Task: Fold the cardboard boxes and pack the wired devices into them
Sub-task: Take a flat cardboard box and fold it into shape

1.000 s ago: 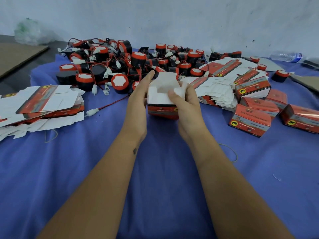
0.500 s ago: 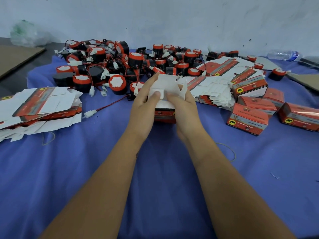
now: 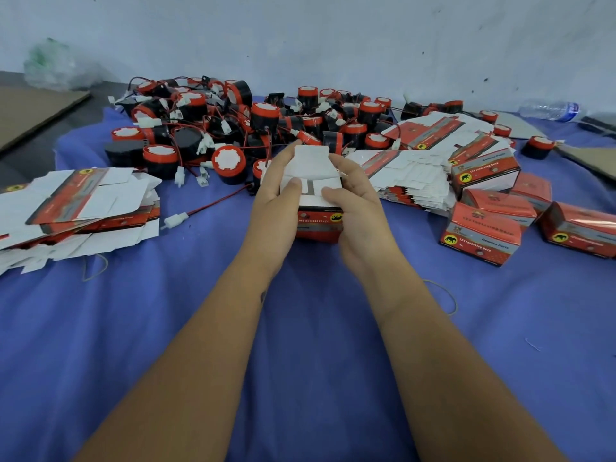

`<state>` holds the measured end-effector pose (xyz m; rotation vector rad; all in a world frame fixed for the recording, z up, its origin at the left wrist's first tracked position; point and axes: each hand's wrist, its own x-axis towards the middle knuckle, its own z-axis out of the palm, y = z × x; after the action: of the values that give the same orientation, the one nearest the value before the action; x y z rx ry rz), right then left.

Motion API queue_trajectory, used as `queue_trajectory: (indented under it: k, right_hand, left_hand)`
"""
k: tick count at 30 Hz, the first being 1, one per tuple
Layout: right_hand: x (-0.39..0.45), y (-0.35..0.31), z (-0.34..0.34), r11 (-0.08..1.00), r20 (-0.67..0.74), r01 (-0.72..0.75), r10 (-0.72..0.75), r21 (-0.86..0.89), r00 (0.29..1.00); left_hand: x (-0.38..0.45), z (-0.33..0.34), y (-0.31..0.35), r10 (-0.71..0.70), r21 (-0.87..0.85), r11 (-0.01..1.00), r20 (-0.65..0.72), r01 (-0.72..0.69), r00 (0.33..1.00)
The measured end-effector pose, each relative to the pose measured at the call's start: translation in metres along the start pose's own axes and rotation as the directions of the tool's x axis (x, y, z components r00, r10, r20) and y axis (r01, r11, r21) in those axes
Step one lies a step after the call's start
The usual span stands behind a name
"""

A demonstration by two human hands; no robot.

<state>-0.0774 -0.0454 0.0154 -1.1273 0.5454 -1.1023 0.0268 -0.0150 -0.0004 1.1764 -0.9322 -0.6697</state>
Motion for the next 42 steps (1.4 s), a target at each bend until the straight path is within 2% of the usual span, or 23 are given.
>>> queue_trajectory:
  k: [2,3,4,6,8,11,13,16,19,21,23,25,28,32,34,39,41,42]
  right_hand:
    - [-0.012,-0.007,0.017,1.0,0.047,0.028,-0.029,0.012,0.998]
    - [-0.015,-0.009,0.022,0.998,0.08,0.043,-0.048,0.054,0.996]
    - [-0.018,-0.01,0.025,0.994,0.069,0.053,-0.059,0.09,0.996]
    - [-0.009,-0.008,0.013,0.996,0.034,0.02,-0.023,0.089,0.999]
    - [-0.001,-0.004,-0.003,1.0,0.0,0.005,-0.005,0.006,1.0]
    - [0.003,0.001,-0.01,0.995,-0.002,0.026,-0.026,-0.101,1.0]
    - [0.003,0.0,-0.008,0.985,0.012,0.06,-0.059,-0.159,0.998]
    - [0.003,0.0,-0.01,0.966,-0.041,0.068,-0.081,-0.25,0.996]
    - [0.003,0.001,-0.007,0.968,-0.086,0.036,-0.059,-0.248,0.995]
    - [0.004,0.003,-0.006,0.962,-0.146,0.034,-0.075,-0.271,0.986]
    - [0.004,0.003,-0.003,0.918,-0.175,0.036,-0.113,-0.396,0.978]
    - [0.004,0.002,-0.004,0.919,-0.182,-0.005,-0.072,-0.394,0.981]
    - [0.005,-0.002,-0.007,0.978,-0.187,-0.053,0.015,-0.201,0.982]
    - [0.004,-0.008,-0.01,0.981,-0.124,0.113,-0.133,-0.158,0.983]
    - [0.005,-0.01,-0.011,0.969,-0.064,0.2,-0.211,-0.147,0.975]
    - [0.004,-0.008,-0.013,0.976,0.118,0.211,-0.204,-0.047,0.972]
    - [0.005,-0.008,-0.013,0.976,0.098,0.217,-0.214,-0.017,0.972]
    - [0.007,-0.008,-0.012,0.975,0.061,0.217,-0.214,-0.041,0.975]
  left_hand:
    - [0.0,0.018,-0.002,-0.025,0.076,0.997,0.076,0.019,0.997]
    - [-0.005,0.019,-0.008,-0.041,0.033,0.999,0.186,0.036,0.982]
    - [-0.009,0.019,-0.011,-0.063,0.006,0.998,0.219,0.063,0.974]
    - [-0.018,0.01,0.003,-0.071,-0.052,0.995,0.191,0.082,0.979]
    - [-0.016,0.002,0.012,-0.077,-0.177,0.979,0.122,0.098,0.989]
    - [-0.014,-0.003,0.013,0.005,-0.085,0.996,0.074,0.002,0.997]
    - [-0.011,0.002,0.011,0.004,-0.022,1.0,0.056,-0.003,0.998]
    - [-0.012,0.0,0.011,0.021,-0.011,1.0,0.029,-0.021,0.999]
    - [-0.013,0.002,0.012,0.038,-0.005,0.999,-0.01,-0.038,0.999]
    - [-0.014,0.001,0.015,0.096,-0.031,0.995,-0.044,-0.097,0.994]
    - [-0.014,0.0,0.017,0.187,-0.001,0.982,-0.016,-0.187,0.982]
    - [-0.018,0.002,0.019,0.228,0.037,0.972,0.068,-0.231,0.971]
    - [-0.02,0.005,0.019,0.163,0.021,0.986,0.101,-0.166,0.981]
    - [-0.014,0.001,0.01,-0.064,0.136,0.989,0.017,0.061,0.998]
    - [-0.012,-0.005,0.006,-0.149,0.09,0.986,0.092,0.141,0.985]
    - [0.001,-0.019,-0.001,-0.214,-0.091,0.969,0.149,0.229,0.965]
    - [0.003,-0.022,-0.003,-0.223,-0.123,0.961,0.184,0.248,0.957]
    - [0.004,-0.024,-0.004,-0.211,-0.124,0.965,0.157,0.231,0.965]
